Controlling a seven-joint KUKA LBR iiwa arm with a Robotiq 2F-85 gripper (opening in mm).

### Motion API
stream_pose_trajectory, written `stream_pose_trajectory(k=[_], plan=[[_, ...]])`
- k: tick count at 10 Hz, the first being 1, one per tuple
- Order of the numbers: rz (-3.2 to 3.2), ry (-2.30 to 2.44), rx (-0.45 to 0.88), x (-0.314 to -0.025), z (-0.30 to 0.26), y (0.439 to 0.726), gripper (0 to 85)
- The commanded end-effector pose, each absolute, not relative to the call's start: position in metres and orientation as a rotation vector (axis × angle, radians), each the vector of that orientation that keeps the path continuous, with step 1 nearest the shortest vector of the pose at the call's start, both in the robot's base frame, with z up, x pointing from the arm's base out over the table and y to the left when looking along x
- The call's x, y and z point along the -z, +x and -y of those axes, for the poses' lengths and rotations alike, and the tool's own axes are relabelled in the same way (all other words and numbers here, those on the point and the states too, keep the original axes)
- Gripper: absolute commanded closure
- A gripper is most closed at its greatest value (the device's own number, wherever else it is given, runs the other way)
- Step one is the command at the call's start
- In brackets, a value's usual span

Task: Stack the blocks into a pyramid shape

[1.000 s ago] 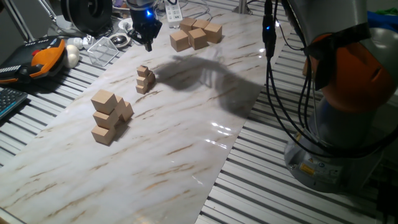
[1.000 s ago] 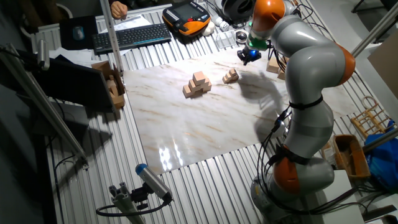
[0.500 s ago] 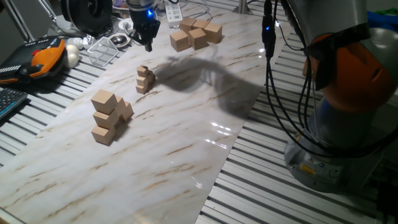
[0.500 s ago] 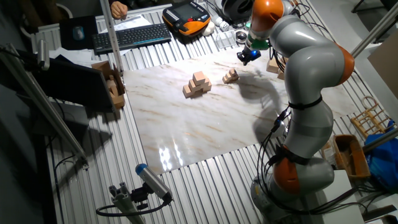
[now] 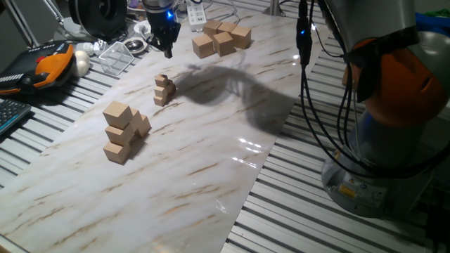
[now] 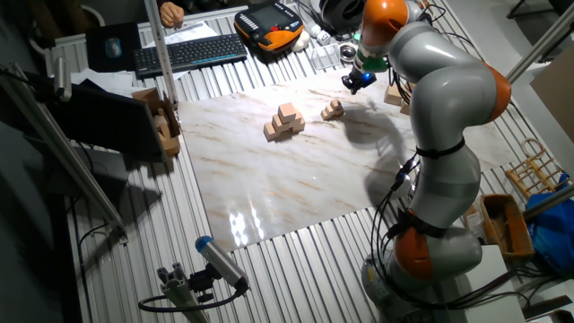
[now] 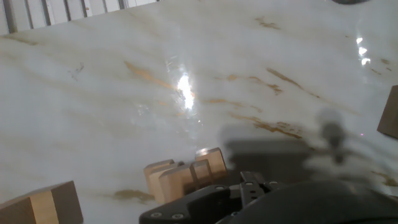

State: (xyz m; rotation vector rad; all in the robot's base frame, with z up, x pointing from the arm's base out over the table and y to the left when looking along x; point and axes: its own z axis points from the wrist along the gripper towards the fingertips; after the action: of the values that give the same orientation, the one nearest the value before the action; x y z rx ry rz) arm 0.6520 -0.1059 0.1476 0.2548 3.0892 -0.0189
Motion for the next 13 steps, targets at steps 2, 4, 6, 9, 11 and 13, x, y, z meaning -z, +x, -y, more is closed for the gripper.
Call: stream_pose_trajectory(k=[2, 4, 6, 9, 11, 13], plan=[[-3.098, 0.194, 0.006, -0.1463, 0.104, 0.6516, 85.0], [-3.113, 0.157, 0.0, -0.1465, 0.1032, 0.651, 85.0], [-3.119, 0.152, 0.001, -0.1473, 0.105, 0.6511, 85.0], [-3.127, 0.172, -0.003, -0.148, 0.1048, 0.6501, 85.0], [-3.129, 0.177, -0.006, -0.1481, 0.1044, 0.65, 85.0], [-3.125, 0.162, -0.003, -0.1482, 0.105, 0.65, 85.0]])
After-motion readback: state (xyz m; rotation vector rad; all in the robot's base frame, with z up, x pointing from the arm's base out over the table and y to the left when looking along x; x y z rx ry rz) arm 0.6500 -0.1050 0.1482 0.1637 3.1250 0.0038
